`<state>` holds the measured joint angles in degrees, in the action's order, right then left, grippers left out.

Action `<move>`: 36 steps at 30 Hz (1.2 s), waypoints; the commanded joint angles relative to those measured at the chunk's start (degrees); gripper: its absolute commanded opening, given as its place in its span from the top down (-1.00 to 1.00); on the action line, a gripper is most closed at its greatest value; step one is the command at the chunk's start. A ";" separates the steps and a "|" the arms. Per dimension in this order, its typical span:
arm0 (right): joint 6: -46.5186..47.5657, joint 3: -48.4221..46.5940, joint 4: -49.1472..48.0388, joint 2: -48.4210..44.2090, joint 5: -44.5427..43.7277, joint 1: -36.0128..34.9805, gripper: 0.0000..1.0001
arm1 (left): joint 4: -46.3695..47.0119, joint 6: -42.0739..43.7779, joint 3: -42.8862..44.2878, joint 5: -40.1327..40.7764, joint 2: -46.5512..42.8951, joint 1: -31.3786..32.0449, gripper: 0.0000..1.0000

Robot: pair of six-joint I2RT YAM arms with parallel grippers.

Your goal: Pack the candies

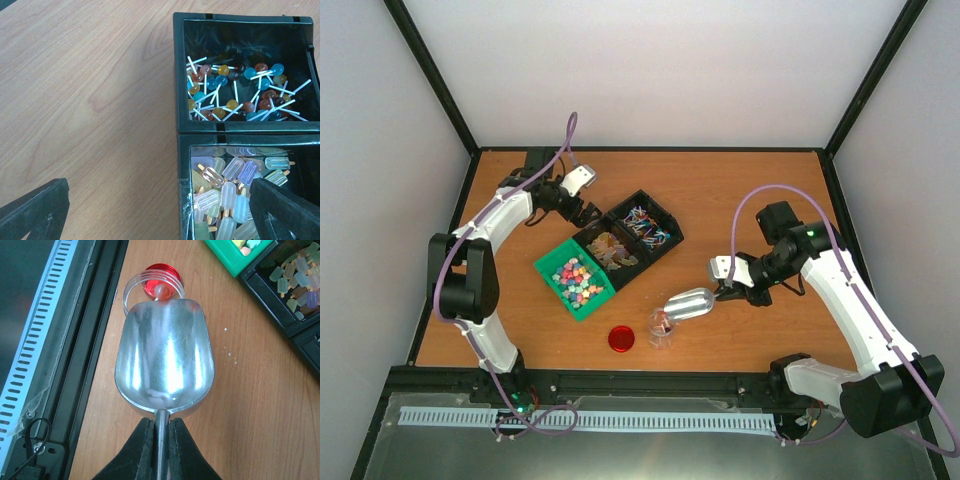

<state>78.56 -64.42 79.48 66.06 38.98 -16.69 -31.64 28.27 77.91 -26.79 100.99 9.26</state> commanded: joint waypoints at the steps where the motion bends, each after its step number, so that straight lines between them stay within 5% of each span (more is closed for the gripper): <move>1: -0.38 -2.01 0.41 0.36 -0.56 -0.70 0.94 | 1.84 -1.07 -0.14 -0.82 -0.61 -0.20 -0.99; 12: -1.90 -3.93 0.48 0.53 -0.30 -0.76 0.94 | 2.07 -1.66 -0.84 -0.74 -0.91 -0.20 -1.00; 21: -24.11 -5.14 -18.94 5.30 1.78 -0.75 0.95 | -3.59 -0.59 -0.07 -0.36 -1.57 -3.22 -1.00; 29: -41.44 -6.36 -33.39 12.70 -4.99 -0.82 0.95 | -8.53 -0.24 0.91 2.08 -0.10 -3.95 -0.98; 36: -50.82 -14.77 -32.38 22.40 -14.61 -2.23 0.94 | -7.90 -2.96 0.43 5.04 0.91 -3.93 -0.91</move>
<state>35.55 -74.30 48.90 85.21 30.06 -17.41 -38.94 27.24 77.03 -23.75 100.99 5.41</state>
